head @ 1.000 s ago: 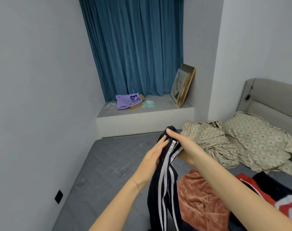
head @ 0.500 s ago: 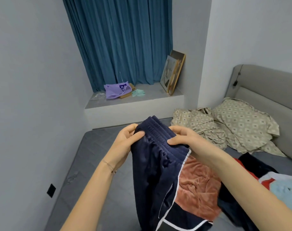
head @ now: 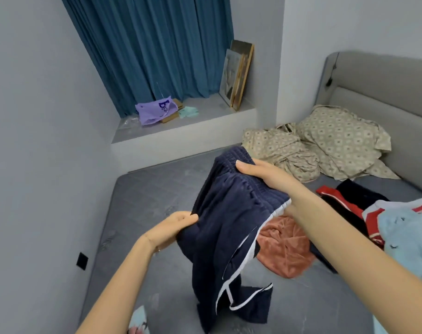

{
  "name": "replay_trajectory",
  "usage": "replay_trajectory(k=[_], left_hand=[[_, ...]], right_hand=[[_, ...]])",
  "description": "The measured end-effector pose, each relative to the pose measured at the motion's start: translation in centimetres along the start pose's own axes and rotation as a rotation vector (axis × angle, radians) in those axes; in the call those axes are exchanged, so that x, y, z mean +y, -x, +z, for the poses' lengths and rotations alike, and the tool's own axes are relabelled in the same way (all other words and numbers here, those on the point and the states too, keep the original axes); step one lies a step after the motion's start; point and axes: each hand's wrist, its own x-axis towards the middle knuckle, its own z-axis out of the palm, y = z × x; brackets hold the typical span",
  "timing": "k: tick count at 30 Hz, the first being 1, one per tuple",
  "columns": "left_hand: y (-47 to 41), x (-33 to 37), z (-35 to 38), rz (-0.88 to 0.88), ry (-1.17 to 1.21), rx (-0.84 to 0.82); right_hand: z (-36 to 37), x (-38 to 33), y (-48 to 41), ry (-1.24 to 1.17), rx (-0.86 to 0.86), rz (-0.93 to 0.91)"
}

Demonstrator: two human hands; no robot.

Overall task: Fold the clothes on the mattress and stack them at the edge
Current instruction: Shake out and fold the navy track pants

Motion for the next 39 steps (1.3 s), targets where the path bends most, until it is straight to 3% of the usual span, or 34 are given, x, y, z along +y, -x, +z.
replay_trajectory(k=[2,4,8,11,17,24,30,33,36,39], left_hand=[[-0.3,-0.8,-1.1,0.003,0.212,0.034],[-1.6,-0.7,-1.6,-0.01,0.244,0.107],[-7.9,-1.0,3.2,-0.114,-0.143,-0.13],[-15.0,-4.1,9.0,-0.139,-0.351,-0.049],[-25.5,-13.0,20.4,-0.174,-0.248,0.218],[-31.2,-22.9,27.0,-0.327,-0.252,0.226],[-32.1,-29.8,30.9,-0.387,-0.454,0.163],[-31.1,-33.4,30.6,-0.477,-0.49,0.16],[-29.6,-36.5,28.9,-0.554,-0.474,0.207],[-27.6,-39.1,26.5,-0.589,-0.554,0.263]], right_hand=[[-2.7,1.5,1.2,-0.157,0.057,0.196],[-5.9,2.9,2.5,-0.223,0.134,0.33],[-12.6,6.4,5.4,-0.184,0.31,0.369],[-18.6,11.0,6.2,0.02,0.473,0.342],[-30.4,20.4,4.7,0.449,0.608,0.459],[-43.8,27.2,3.6,0.881,0.628,0.561],[-51.4,32.0,2.1,1.121,0.758,0.686],[-51.1,35.0,1.1,1.35,0.701,0.539],[-48.8,38.2,-0.1,1.489,0.46,0.409],[-45.4,42.1,-1.5,1.473,0.281,0.365]])
